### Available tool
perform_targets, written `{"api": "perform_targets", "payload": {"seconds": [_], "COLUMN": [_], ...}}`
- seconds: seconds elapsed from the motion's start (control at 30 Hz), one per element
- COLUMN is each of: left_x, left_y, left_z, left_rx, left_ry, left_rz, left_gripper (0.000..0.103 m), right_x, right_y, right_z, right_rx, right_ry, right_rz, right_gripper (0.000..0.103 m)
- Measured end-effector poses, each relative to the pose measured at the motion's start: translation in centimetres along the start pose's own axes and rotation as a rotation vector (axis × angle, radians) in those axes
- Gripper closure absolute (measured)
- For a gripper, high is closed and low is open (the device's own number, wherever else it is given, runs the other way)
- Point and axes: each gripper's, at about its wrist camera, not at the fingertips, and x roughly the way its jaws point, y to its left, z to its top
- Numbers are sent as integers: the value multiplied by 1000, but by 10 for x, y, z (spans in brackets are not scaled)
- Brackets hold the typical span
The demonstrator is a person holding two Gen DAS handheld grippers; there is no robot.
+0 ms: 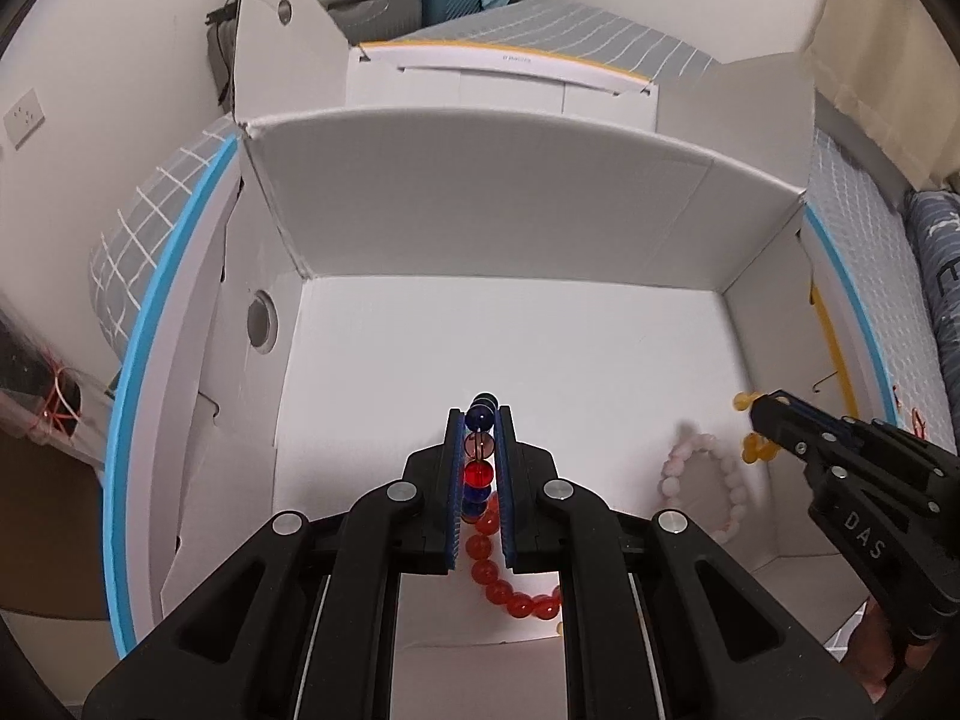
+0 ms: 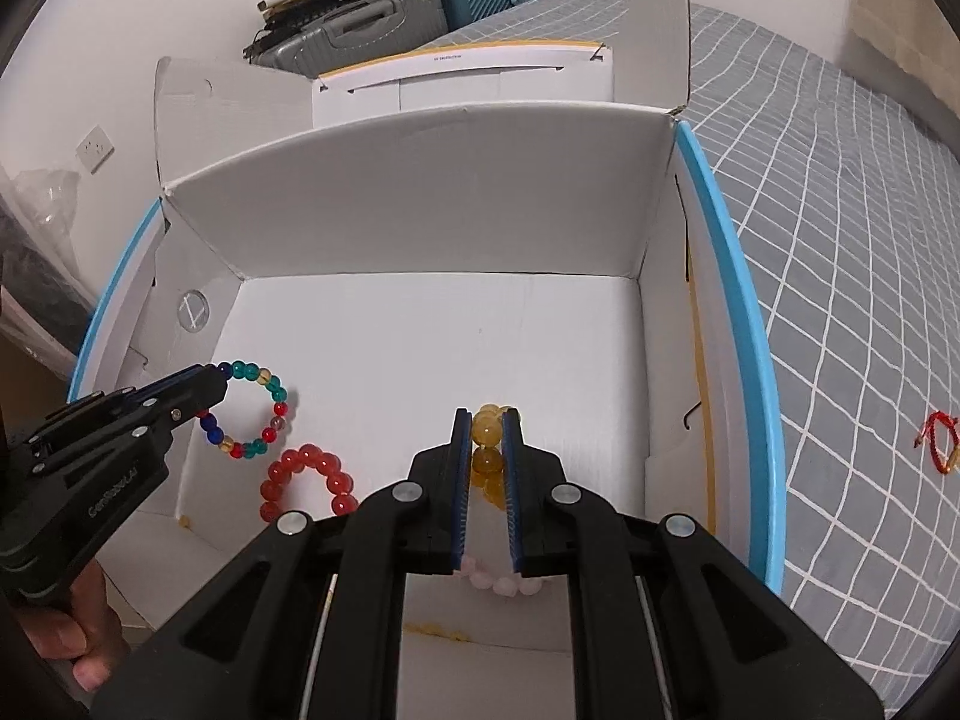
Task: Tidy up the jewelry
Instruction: 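Carry both bracelets into the white box and open both tools to release, then withdraw both tools from the box toward the pearls and wooden bracelet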
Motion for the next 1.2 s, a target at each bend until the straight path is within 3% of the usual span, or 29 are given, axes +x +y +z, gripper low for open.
{"api": "perform_targets", "payload": {"seconds": [0.1, 0.17, 0.23, 0.3, 0.37, 0.43, 0.57, 0.8, 1.2], "left_x": [3, 0, -2, -7, -14, -22, -34, -56, -78], "left_y": [1, 1, 3, 4, 5, 5, 5, -17, -123], "left_z": [1, 1, 1, 2, 2, 2, 2, 1, -6], "left_rx": [2, -2, -8, -15, -18, -18, -19, 14, 173], "left_ry": [13, 5, 2, -13, -39, -61, -94, -157, -217], "left_rz": [5, 11, 12, 21, 32, 36, 39, 10, -148], "left_gripper": [92, 92, 86, 55, 43, 37, 23, 6, 6], "right_x": [-2, -2, -8, -14, -21, -32, -54, -91, -163], "right_y": [1, 4, 4, 7, 11, 13, 9, -18, -108], "right_z": [0, 1, 0, -1, -1, -2, -1, -8, -56], "right_rx": [-5, -7, -12, -21, -33, -42, -32, 11, 142], "right_ry": [-6, -13, -35, -49, -70, -110, -176, -240, -319], "right_rz": [-12, -14, -14, -6, 9, -11, -29, -79, -217], "right_gripper": [90, 68, 61, 54, 37, 24, 9, 8, 8]}}
